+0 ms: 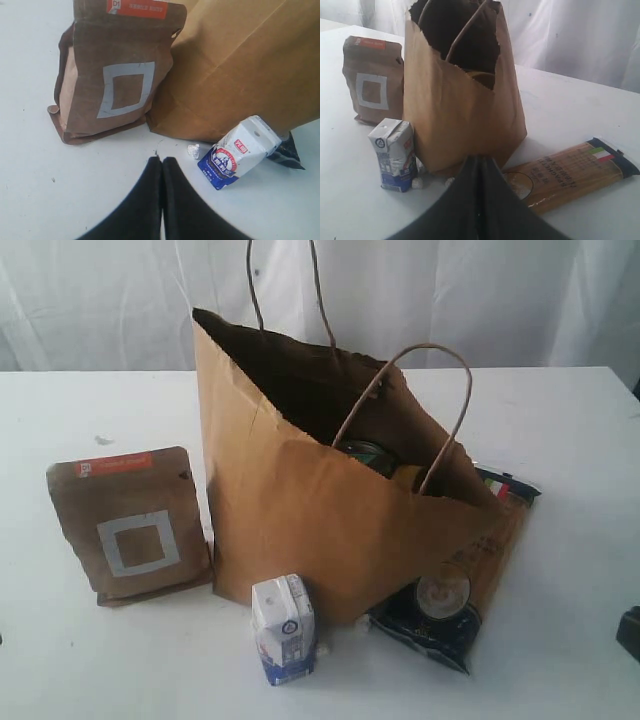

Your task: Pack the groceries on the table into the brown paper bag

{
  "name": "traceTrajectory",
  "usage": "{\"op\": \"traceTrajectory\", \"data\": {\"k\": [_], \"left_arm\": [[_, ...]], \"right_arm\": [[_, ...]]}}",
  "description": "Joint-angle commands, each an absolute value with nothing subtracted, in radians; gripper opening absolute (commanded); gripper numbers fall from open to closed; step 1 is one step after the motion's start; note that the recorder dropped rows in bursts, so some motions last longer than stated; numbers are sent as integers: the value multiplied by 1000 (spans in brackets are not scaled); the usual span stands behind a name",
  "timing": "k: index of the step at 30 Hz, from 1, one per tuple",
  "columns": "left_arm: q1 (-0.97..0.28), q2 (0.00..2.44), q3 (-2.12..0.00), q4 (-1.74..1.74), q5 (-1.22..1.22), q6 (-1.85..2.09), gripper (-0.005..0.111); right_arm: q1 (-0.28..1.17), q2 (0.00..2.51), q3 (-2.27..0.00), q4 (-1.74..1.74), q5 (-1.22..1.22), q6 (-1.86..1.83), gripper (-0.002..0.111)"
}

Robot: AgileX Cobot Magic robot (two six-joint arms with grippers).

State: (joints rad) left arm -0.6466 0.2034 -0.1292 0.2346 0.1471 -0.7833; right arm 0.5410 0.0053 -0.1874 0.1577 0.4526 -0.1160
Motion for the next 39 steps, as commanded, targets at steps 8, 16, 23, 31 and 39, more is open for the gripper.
{"op": "traceTrajectory", "data": {"k": [8, 16, 23, 31, 39], "left_arm": [[-650, 199, -128, 243, 143, -786, 1], [-650, 199, -120, -27, 238, -263, 1], [-630, 121, 0, -211, -7, 156, 1], [-512, 27, 0, -187, 73, 33, 1], [-480, 0, 0, -159, 79, 25, 1]], "right_arm": [[536, 0, -184, 158, 448, -114, 0], [536, 0, -184, 158, 448, -114, 0], [536, 0, -184, 158, 448, -114, 0], [536, 0, -184, 158, 448, -114, 0], [536, 0, -184, 158, 448, -114, 0]]}}
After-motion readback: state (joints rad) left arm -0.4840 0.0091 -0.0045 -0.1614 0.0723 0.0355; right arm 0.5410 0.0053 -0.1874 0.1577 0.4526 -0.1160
